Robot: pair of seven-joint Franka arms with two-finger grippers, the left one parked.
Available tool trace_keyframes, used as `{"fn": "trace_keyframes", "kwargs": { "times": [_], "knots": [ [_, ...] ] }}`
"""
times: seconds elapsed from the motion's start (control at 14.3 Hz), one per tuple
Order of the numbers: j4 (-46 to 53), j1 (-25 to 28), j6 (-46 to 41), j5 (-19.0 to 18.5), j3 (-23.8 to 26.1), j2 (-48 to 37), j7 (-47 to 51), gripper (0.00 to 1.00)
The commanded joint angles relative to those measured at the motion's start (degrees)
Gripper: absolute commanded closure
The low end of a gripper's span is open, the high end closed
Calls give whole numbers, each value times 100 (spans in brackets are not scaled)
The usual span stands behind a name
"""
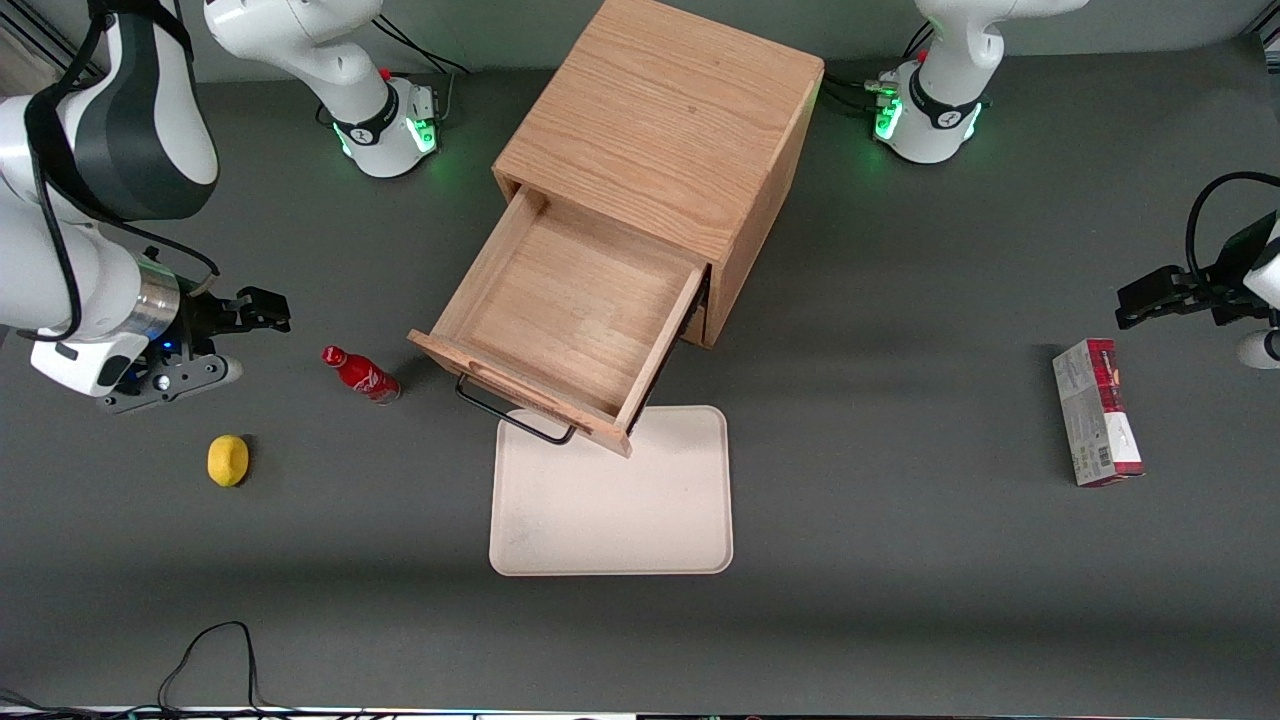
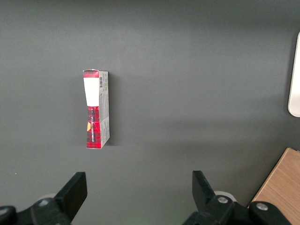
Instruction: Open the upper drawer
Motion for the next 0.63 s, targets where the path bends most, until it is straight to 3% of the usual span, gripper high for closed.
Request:
{"fn": "trace_keyframes", "kwargs": {
  "times": [0.0, 0.35, 0.42, 0.56],
  "knots": [
    [-83, 96, 56, 187, -310, -189, 172, 0],
    [-110, 44, 189, 242, -390, -479, 190, 0],
    [-66, -331, 189, 242, -198, -470, 224, 0],
    [-100, -1446, 180, 233, 1160, -531, 234, 0]
  ]
}}
